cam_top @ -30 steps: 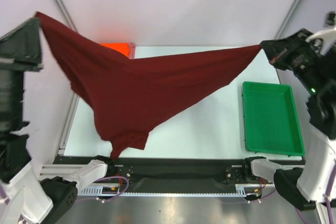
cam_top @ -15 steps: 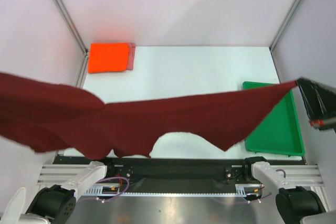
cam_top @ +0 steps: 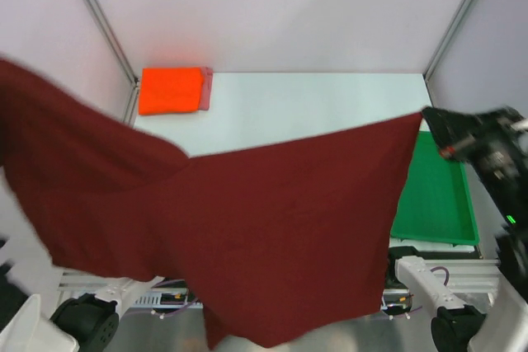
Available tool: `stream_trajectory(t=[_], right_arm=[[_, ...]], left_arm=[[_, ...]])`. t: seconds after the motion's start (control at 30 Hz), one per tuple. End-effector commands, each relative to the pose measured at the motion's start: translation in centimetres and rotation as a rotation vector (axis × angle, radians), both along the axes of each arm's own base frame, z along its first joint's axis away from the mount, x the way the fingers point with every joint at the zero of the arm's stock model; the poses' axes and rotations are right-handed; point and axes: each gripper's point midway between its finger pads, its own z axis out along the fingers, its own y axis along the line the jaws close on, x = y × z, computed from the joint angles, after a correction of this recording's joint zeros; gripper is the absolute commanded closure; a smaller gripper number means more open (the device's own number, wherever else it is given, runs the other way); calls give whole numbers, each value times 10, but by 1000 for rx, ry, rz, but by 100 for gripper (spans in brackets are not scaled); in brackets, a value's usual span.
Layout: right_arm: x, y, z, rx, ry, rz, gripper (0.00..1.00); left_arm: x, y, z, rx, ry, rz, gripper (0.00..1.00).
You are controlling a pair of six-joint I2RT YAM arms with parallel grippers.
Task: Fold and stack the t-shirts
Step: Flatten the tshirt out
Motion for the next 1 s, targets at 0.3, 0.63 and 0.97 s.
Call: stream_trajectory(t=[0.3,0.63,0.97], right_arm=[[197,-34,-178,-62,146,-265,100],[355,-38,-322,-188,325,-286,100],[457,-40,-378,-205,387,-218,100]], left_arm=[[335,-90,-241,303,585,101,100],[529,-98,-443,375,904,135,100],[638,-105,-495,384,947,115,100]])
